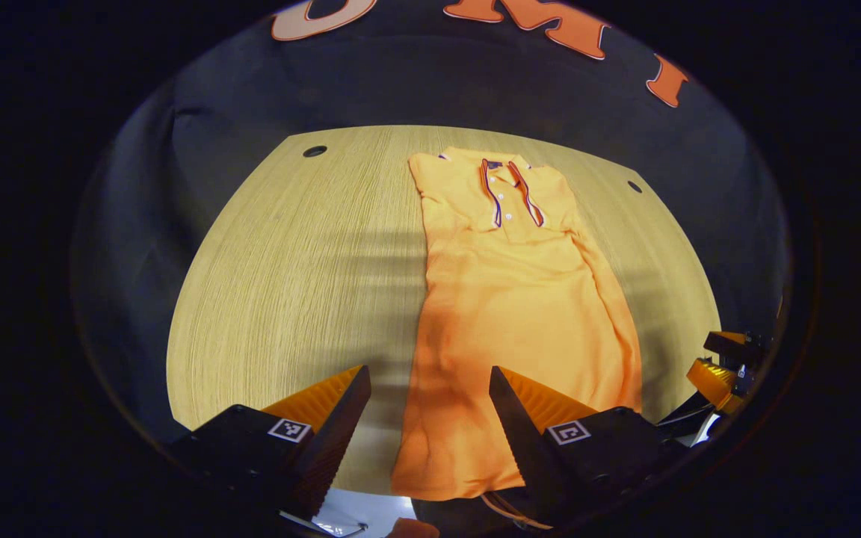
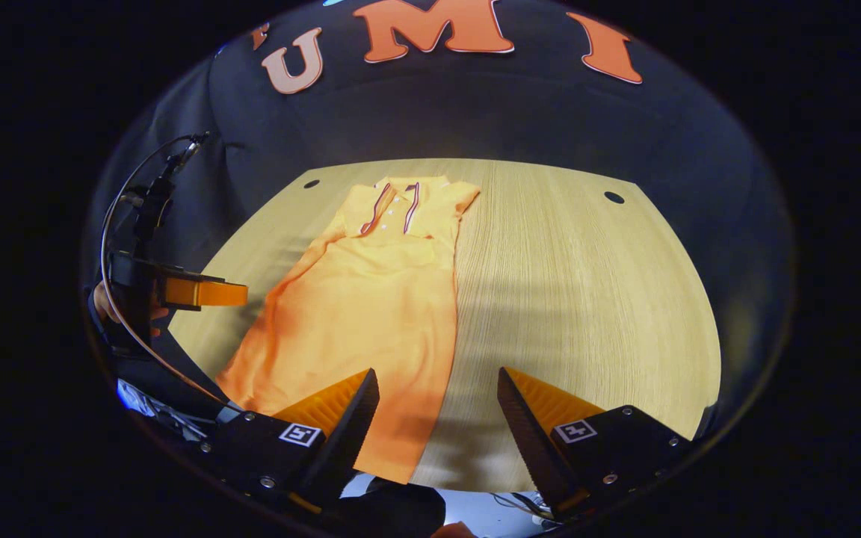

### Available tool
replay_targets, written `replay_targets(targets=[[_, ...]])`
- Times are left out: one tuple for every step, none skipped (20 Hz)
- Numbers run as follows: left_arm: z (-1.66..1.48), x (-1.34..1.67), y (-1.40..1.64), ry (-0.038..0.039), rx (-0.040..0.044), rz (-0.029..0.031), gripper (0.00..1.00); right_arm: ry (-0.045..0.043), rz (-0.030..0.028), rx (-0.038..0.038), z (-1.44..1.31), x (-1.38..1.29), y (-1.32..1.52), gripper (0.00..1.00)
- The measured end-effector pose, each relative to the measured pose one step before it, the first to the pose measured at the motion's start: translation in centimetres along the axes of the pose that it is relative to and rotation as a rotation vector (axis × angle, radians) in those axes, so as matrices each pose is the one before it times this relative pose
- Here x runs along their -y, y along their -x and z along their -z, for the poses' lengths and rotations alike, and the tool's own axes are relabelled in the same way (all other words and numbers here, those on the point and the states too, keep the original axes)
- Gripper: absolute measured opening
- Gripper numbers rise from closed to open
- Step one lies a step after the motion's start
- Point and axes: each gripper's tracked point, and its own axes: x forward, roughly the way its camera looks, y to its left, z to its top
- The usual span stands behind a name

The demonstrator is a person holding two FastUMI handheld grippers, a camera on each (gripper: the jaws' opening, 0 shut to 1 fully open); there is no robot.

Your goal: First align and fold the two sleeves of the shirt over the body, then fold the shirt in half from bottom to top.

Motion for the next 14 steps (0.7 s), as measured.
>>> replay_targets(targets=[[1.247, -0.184, 0.222, 0.00000, -0.00603, -0.00543, 0.99, 0.00579, -0.00039, -0.00929, 0.426, -0.007, -0.152, 0.97], [1.115, -0.048, 0.206, 0.00125, -0.01130, 0.00056, 0.99, 0.00480, -0.00412, -0.00978, 0.567, -0.137, 0.058, 0.98], [1.003, 0.068, 0.295, 0.00562, -0.01192, 0.00153, 0.99, 0.00242, -0.00237, -0.01002, 0.468, -0.084, 0.000, 0.98], [1.012, 0.191, 0.115, 0.00371, -0.01420, 0.00569, 0.99, 0.00314, -0.00596, -0.01059, 0.183, -0.131, -0.368, 0.97], [0.840, 0.195, -0.103, 0.00371, -0.00902, 0.00131, 0.99, 0.00463, -0.00422, -0.01326, 0.343, -0.110, -0.200, 0.98], [0.888, 0.159, -0.171, 0.00318, -0.01370, 0.00111, 0.99, 0.00609, -0.00449, -0.01211, 0.684, -0.238, -0.261, 0.98], [0.922, 0.120, -0.028, 0.00330, -0.01581, 0.00237, 0.99, 0.00461, -0.00057, -0.01215, 0.570, -0.157, -0.173, 0.97], [0.825, 0.132, -0.080, -0.00272, -0.01460, 0.00421, 0.99, 0.00360, 0.00277, -0.01683, 0.786, 0.005, 0.219, 0.97], [0.862, -0.002, 0.029, -0.00780, -0.01379, -0.00308, 0.99, 0.00136, -0.00214, -0.01853, 0.712, -0.138, -0.046, 0.98], [0.725, -0.068, -0.178, -0.00901, -0.01570, -0.00192, 0.99, -0.00055, -0.00352, -0.02369, 0.861, -0.165, -0.329, 0.98], [0.584, 0.022, -0.092, -0.00545, -0.01250, 0.00290, 0.99, 0.00133, -0.00547, -0.01857, 0.734, -0.223, -0.307, 0.98], [0.616, -0.020, -0.136, -0.00694, -0.01501, 0.00302, 0.99, 0.00134, 0.00579, -0.01910, 0.831, -0.007, -0.307, 0.98], [0.572, -0.149, -0.316, -0.00942, -0.01639, -0.00770, 0.99, -0.00218, 0.00818, -0.02038, 0.773, 0.063, -0.325, 0.98], [0.614, -0.299, -0.244, -0.00853, -0.01672, -0.01548, 0.99, -0.00602, 0.00484, -0.01536, 0.536, -0.079, -0.269, 0.98]])
